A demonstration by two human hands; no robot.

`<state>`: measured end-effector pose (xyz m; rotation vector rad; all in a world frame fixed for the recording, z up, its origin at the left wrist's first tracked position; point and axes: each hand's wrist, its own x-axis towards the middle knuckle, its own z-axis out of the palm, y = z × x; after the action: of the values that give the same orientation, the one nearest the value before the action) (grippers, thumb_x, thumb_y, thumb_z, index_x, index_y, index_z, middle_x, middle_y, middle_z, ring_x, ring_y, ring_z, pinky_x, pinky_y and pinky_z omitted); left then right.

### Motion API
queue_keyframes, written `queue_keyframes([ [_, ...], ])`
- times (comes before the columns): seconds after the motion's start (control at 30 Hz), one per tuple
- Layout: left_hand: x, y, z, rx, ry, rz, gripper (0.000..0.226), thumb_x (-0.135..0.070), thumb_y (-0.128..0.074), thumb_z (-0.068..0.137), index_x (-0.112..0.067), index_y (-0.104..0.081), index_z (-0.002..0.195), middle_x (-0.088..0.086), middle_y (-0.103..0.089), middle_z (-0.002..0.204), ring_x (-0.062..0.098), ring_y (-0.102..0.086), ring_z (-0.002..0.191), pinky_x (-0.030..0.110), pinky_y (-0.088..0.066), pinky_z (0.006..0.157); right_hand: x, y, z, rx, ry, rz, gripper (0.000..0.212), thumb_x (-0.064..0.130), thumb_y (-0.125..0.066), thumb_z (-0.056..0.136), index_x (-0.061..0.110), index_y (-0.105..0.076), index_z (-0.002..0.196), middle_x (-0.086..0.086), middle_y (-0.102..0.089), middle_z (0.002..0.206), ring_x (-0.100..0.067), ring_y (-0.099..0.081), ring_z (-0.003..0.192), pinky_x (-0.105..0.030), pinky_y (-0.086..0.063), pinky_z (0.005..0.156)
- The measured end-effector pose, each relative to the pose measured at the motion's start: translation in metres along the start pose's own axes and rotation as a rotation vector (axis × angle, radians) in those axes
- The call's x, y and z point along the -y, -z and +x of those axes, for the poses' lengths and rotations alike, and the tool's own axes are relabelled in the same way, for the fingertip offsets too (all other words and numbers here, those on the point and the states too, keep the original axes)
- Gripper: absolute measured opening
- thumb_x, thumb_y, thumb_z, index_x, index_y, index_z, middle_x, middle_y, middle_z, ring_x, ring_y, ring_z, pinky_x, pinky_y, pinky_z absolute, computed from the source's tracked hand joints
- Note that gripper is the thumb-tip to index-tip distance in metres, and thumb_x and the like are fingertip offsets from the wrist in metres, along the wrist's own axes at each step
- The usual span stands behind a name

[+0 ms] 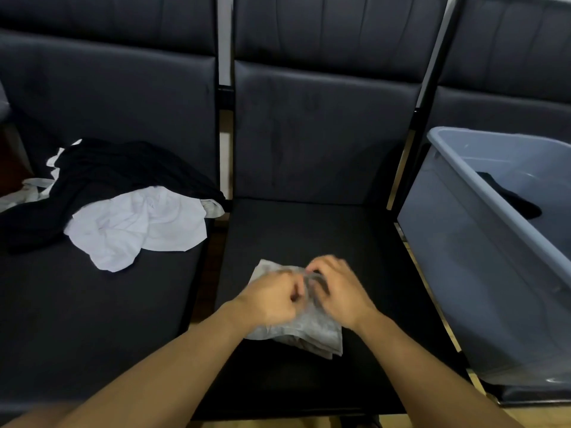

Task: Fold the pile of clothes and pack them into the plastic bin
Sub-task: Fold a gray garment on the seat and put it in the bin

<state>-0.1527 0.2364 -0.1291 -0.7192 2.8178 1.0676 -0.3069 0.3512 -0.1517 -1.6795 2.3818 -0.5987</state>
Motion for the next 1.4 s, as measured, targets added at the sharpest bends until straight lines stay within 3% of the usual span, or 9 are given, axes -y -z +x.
queue_keyframes([
  [0.1,0.001,-0.008,-0.004,0.192,-0.033,0.188,0.009,-0.031,-0.057,0.094,-0.024,-0.06,0.1,-0.005,-0.063,0.101,0.015,-0.059,0.094,0.031,-0.05,0.09,0.001,-0.011,-0.004,0.286,0.102,-0.096,0.038,0.028,-0.054,0.099,0.029,-0.054,0.137,0.009,-0.041,0.141,-0.013,-0.043,0.12,-0.031,-0.04,0.103],
  [0.37,0.008,0.0,0.007,0.036,-0.05,0.638,0.041,-0.022,-0.06,0.093,-0.022,-0.052,0.133,0.003,-0.038,0.14,0.023,-0.036,0.132,0.037,-0.033,0.11,0.034,-0.014,-0.011,0.328,-0.31,-0.155,0.049,0.05,-0.044,0.101,0.036,-0.034,0.147,-0.003,-0.033,0.137,-0.022,-0.042,0.123,-0.039,-0.047,0.097],
  [0.53,0.021,0.002,0.007,-0.123,0.045,0.222,0.027,-0.009,-0.06,0.09,-0.029,-0.06,0.109,-0.007,-0.041,0.13,0.016,-0.041,0.123,0.033,-0.04,0.106,0.035,-0.005,-0.01,0.224,-0.48,-0.006,0.033,0.047,-0.049,0.1,0.033,-0.05,0.13,-0.001,-0.045,0.122,-0.018,-0.057,0.103,-0.037,-0.054,0.089],
  [0.63,0.023,0.008,0.013,-0.347,0.264,0.089,0.025,-0.021,-0.058,0.094,-0.023,-0.054,0.119,0.003,-0.04,0.131,0.025,-0.043,0.125,0.037,-0.045,0.103,0.016,0.005,0.0,0.05,-0.665,0.101,0.031,0.049,-0.057,0.096,0.03,-0.055,0.12,0.001,-0.056,0.112,-0.015,-0.062,0.09,-0.036,-0.056,0.08],
  [0.8,0.028,0.001,0.022,-0.164,0.742,-0.185,0.078,-0.05,-0.054,0.094,-0.003,-0.026,0.149,0.016,-0.034,0.148,0.033,-0.043,0.133,0.04,-0.047,0.104,-0.004,-0.007,0.005,0.163,-0.903,0.316,0.059,0.061,-0.062,0.085,0.019,-0.057,0.126,-0.001,-0.065,0.109,-0.018,-0.066,0.09,-0.039,-0.06,0.08],
  [1.03,0.033,-0.026,0.034,-0.164,0.608,-0.09,0.055,-0.043,-0.058,0.096,-0.008,-0.046,0.136,0.01,-0.055,0.132,0.025,-0.059,0.115,0.031,-0.052,0.09,0.007,-0.023,0.012,0.178,-0.824,0.274,0.03,0.051,-0.067,0.084,0.023,-0.062,0.096,0.0,-0.068,0.092,-0.019,-0.068,0.082,-0.04,-0.06,0.076],
  [1.13,0.039,-0.027,0.037,-0.177,0.594,-0.131,0.047,-0.045,-0.059,0.095,-0.013,-0.055,0.128,0.008,-0.061,0.122,0.022,-0.064,0.101,0.027,-0.05,0.068,0.011,-0.02,0.011,0.142,-0.771,0.221,0.023,0.049,-0.064,0.09,0.027,-0.061,0.095,0.002,-0.066,0.092,-0.018,-0.067,0.084,-0.04,-0.06,0.077],
  [1.27,0.023,-0.015,0.032,-0.211,0.512,-0.21,0.047,-0.046,-0.06,0.093,-0.016,-0.056,0.13,0.005,-0.06,0.125,0.02,-0.062,0.105,0.032,-0.052,0.083,0.02,0.004,0.003,0.053,-0.665,0.179,0.015,0.043,-0.062,0.094,0.029,-0.059,0.1,0.008,-0.063,0.089,-0.014,-0.065,0.083,-0.039,-0.059,0.077],
  [1.4,-0.026,0.025,0.02,-0.386,0.319,-0.308,0.025,-0.035,-0.066,0.094,-0.02,-0.053,0.109,-0.005,-0.06,0.109,0.013,-0.057,0.097,0.027,-0.042,0.081,0.028,0.057,-0.005,-0.139,-0.592,0.218,0.013,0.04,-0.066,0.094,0.028,-0.061,0.093,0.009,-0.063,0.084,-0.012,-0.063,0.076,-0.036,-0.055,0.07],
])
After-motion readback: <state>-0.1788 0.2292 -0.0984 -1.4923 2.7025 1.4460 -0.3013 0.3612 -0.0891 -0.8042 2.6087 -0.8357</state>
